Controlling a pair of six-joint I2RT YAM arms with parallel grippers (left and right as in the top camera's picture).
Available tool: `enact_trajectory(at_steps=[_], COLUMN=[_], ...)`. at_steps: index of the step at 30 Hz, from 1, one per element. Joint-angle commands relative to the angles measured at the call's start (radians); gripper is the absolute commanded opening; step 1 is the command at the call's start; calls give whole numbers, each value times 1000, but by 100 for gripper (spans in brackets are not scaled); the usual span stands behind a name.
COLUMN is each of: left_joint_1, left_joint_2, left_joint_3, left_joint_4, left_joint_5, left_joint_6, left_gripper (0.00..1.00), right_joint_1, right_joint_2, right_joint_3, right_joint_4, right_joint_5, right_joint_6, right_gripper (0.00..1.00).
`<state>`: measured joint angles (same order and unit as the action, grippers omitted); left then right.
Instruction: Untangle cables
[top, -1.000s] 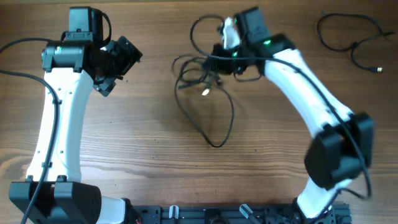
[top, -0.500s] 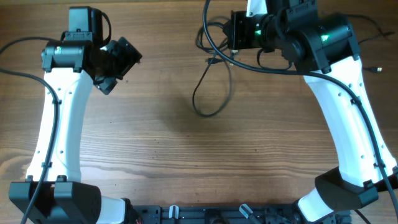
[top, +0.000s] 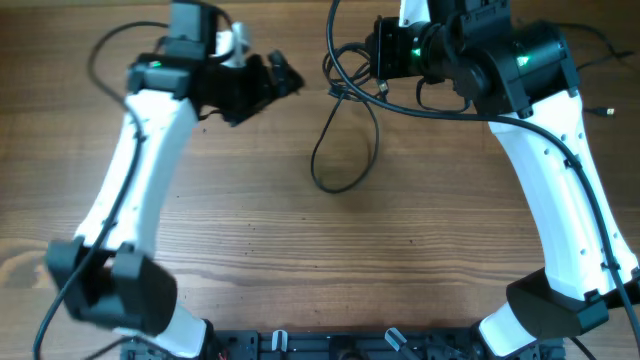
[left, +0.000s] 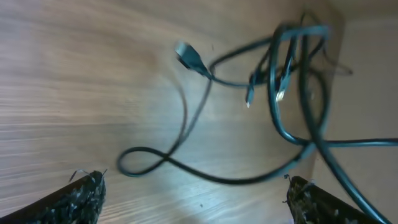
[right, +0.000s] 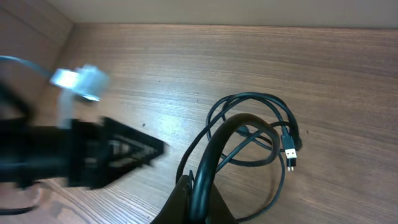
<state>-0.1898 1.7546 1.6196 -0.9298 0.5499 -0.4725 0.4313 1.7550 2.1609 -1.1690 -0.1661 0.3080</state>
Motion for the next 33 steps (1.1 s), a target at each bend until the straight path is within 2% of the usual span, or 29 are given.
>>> enact_trajectory(at_steps=[1, 4, 8, 11, 15, 19, 23, 25, 28, 32, 33], left_joint_1=[-27, -31, -45, -51, -60, -88, -131, -150, -174, -171, -167], left_joint_2=[70, 92, 109, 114, 121, 163, 219, 244, 287, 304, 304], left_joint_3=[1, 1, 1, 1, 1, 1, 1, 1, 1, 1, 1], left_joint_4=[39, 59, 132, 213, 291, 346, 410, 440, 463, 423, 408], left_joint_5=[164, 193, 190, 190, 188, 190, 189, 189, 166, 78, 47], left_joint_6=[-6, -6, -12, -58, -60, -61, -112, -116, -120, -120, -120], left_gripper=[93, 93, 88, 88, 91, 90, 88, 84, 69, 52, 51], right_joint_1=[0, 0, 0, 0, 0, 0, 0, 0, 0, 0, 0], right_joint_2=[-3, -3, -3, -3, -3, -3, -3, -3, -3, -3, -3], right_joint_3=[19, 19, 19, 18, 18, 18, 18, 18, 18, 18, 18], right_joint_4=[1, 0, 0, -3, -10, -15, -19, -20, -27, -32, -31], right_joint_5=[21, 20, 21, 21, 20, 20, 20, 20, 20, 27, 39], right_joint_6=[-20, -20, -20, -20, -20, -20, -20, -20, -21, -29, -29], right_gripper=[4, 4, 4, 4, 4, 4, 4, 4, 4, 4, 4])
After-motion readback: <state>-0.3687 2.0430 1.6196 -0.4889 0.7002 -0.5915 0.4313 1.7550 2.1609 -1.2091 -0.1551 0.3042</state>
